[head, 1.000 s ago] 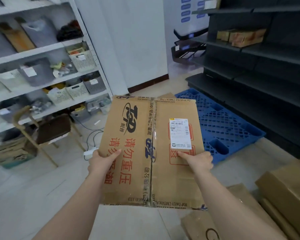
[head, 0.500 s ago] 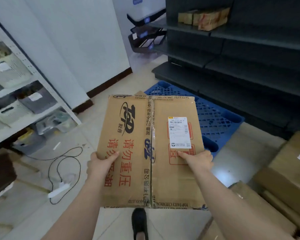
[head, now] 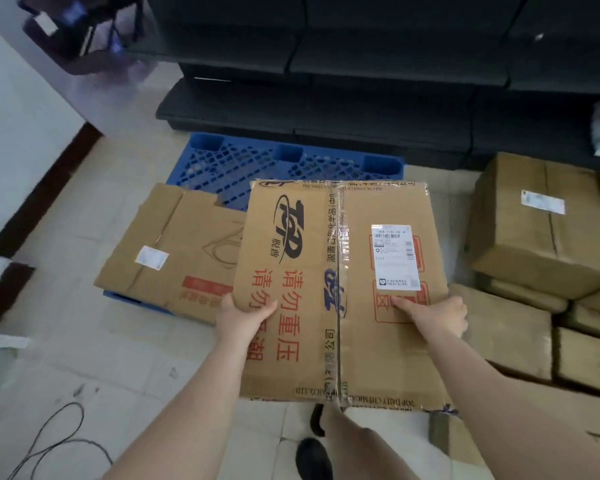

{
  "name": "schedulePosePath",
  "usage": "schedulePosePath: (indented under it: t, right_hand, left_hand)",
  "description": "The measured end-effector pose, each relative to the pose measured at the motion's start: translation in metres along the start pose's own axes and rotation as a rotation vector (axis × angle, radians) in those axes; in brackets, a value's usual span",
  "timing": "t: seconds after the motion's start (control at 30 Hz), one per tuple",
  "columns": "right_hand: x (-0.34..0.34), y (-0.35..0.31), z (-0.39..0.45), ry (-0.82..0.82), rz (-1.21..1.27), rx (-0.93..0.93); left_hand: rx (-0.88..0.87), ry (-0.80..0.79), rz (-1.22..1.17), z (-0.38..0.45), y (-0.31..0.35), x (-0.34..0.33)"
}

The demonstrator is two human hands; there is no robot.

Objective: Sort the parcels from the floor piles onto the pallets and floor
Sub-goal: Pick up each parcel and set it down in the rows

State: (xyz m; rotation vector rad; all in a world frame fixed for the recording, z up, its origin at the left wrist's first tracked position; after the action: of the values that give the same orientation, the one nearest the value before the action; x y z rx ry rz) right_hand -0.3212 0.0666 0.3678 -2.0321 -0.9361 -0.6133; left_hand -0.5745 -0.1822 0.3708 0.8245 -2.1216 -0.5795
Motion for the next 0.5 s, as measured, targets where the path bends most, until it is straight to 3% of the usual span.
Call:
schedulePosePath:
  t: [0.5]
  right_hand:
    - [-0.175, 0.014, 0.162, 0.153, -0.048, -0.220]
  left_hand:
    - [0.087, -0.279, 0.266, 0.255, -0.038, -0.134]
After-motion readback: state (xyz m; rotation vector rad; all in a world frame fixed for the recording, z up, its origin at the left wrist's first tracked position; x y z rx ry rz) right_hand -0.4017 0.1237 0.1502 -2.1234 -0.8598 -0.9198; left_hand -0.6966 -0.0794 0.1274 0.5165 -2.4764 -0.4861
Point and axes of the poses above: each hand's wrist, its own z-axis towards the middle knuckle, its own x-axis out of the back of the hand, y = z × x, the point moved 5 cm from there along z, towards the middle knuckle, and after that the axes turned 1 degree about y, right-handed, at the moved point
